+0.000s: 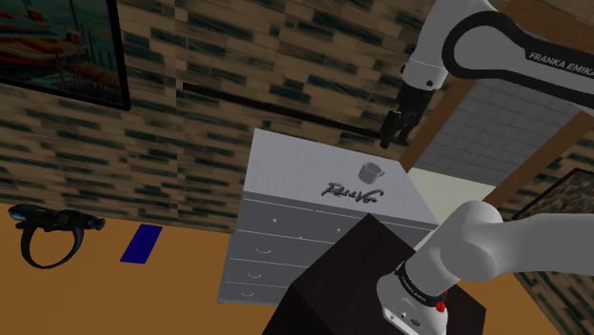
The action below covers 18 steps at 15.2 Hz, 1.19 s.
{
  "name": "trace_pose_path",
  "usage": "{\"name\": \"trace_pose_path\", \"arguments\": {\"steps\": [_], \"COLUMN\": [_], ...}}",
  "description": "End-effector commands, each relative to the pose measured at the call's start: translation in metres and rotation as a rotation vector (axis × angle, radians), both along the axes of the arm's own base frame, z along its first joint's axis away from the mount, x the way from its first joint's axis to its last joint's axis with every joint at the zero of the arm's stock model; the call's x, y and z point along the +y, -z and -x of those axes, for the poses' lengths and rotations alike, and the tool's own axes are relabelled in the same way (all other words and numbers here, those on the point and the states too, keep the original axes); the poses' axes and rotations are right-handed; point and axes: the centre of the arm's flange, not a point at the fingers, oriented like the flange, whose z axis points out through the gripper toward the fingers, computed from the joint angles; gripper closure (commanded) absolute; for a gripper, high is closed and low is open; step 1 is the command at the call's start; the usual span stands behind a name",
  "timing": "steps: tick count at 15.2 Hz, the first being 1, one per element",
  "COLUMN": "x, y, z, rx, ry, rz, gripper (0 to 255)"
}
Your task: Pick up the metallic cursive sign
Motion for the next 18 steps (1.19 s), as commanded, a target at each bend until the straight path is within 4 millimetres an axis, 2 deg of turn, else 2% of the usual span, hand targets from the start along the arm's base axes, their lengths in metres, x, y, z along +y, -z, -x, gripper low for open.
{"name": "trace_pose_path", "arguments": {"steps": [1,18], "x": [0.0,-0.147], "y": [0.0,0.17], "z": [0.0,-0.039], "rx": [0.0,0.059], "ry": [0.0,-0.084], "rz": [0.0,-0.033], "gripper": [0,0]}}
